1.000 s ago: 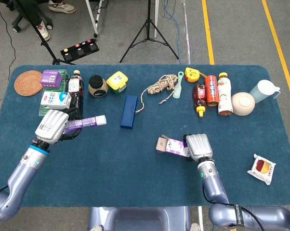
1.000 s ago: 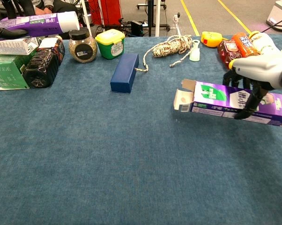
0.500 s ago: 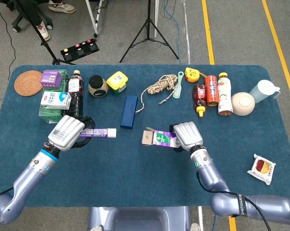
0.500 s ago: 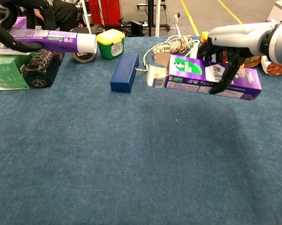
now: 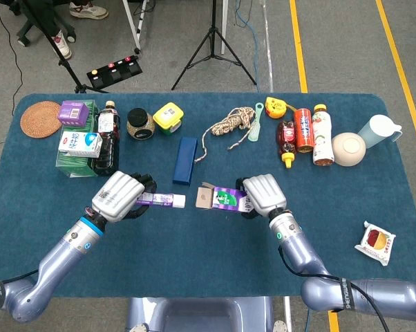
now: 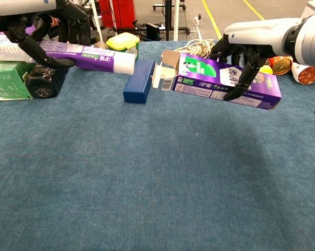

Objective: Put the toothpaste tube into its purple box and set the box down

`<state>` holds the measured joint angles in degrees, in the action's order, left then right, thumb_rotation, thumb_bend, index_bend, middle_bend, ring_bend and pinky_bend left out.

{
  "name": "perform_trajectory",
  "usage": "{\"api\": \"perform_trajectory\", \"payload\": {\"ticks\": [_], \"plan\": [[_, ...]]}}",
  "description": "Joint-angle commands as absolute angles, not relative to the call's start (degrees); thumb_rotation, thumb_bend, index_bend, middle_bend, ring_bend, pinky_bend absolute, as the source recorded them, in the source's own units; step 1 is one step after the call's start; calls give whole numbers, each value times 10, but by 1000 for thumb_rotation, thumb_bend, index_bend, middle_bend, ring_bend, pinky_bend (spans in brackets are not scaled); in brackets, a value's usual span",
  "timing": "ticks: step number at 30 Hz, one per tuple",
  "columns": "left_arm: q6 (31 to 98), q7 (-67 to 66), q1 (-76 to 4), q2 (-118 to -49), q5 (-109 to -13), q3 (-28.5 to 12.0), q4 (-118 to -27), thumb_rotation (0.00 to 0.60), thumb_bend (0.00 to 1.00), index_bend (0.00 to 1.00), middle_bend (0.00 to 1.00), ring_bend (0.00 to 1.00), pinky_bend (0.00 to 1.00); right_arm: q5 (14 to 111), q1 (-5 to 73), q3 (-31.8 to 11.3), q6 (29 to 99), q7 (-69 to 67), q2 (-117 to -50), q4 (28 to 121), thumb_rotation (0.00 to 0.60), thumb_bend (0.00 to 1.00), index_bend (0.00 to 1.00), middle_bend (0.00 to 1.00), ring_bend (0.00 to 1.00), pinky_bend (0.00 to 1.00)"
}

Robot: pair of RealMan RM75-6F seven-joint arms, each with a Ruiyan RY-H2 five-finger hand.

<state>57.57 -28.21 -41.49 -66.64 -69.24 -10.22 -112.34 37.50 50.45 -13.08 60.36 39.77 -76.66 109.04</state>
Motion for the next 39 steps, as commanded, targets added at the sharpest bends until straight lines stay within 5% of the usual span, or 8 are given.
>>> {"api": "perform_trajectory", "payload": {"ticks": [1, 39], "plan": [[576, -304, -428, -676, -667, -110, -1135, 600, 366, 538, 401, 470, 674, 375, 507, -127, 611, 401, -767, 1097, 600, 412, 446, 467, 483, 540], [616, -389, -486, -756, -572, -93, -1137, 600, 368, 538, 400, 470, 673, 371, 530, -106, 639, 382, -793, 1115, 600, 412, 445, 467, 483, 540]]}}
